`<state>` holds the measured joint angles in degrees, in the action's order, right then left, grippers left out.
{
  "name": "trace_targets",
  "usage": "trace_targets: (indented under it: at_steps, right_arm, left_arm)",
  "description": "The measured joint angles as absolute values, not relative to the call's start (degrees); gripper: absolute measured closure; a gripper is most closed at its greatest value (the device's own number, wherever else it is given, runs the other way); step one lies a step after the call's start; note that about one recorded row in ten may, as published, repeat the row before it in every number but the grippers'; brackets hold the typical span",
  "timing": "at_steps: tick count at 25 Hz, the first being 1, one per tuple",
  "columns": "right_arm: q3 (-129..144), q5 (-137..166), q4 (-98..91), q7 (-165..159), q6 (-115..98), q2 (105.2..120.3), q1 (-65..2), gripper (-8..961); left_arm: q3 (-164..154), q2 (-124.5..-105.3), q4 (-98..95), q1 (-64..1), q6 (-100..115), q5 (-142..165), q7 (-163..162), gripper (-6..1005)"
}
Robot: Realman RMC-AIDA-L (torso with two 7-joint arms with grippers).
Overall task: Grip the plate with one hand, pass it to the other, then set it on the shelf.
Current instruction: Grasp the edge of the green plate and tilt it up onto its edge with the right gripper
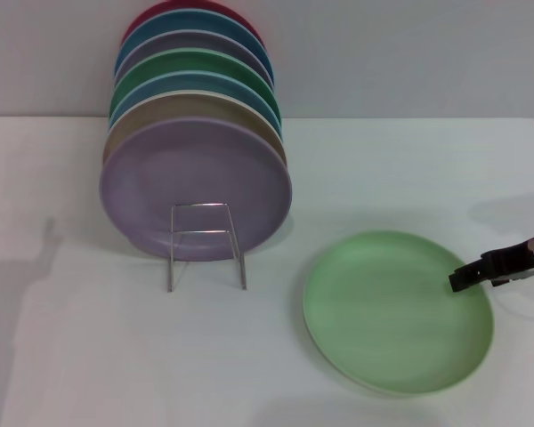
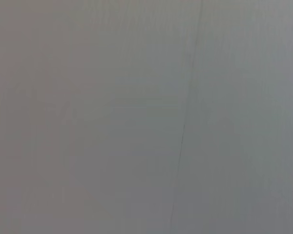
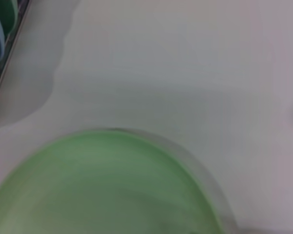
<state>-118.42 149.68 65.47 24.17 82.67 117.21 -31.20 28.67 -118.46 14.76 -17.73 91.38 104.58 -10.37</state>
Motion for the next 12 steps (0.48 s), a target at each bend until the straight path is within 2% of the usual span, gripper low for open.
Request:
trace_targets:
  at_steps: [12]
  right_arm:
    - [-118.3,151.1,63.8,24.2,81.9,117.07,-31.8,425]
  left_arm:
    - [29.2,-118.48,14.8,-18.0,92.0,104.6,-10.4,139]
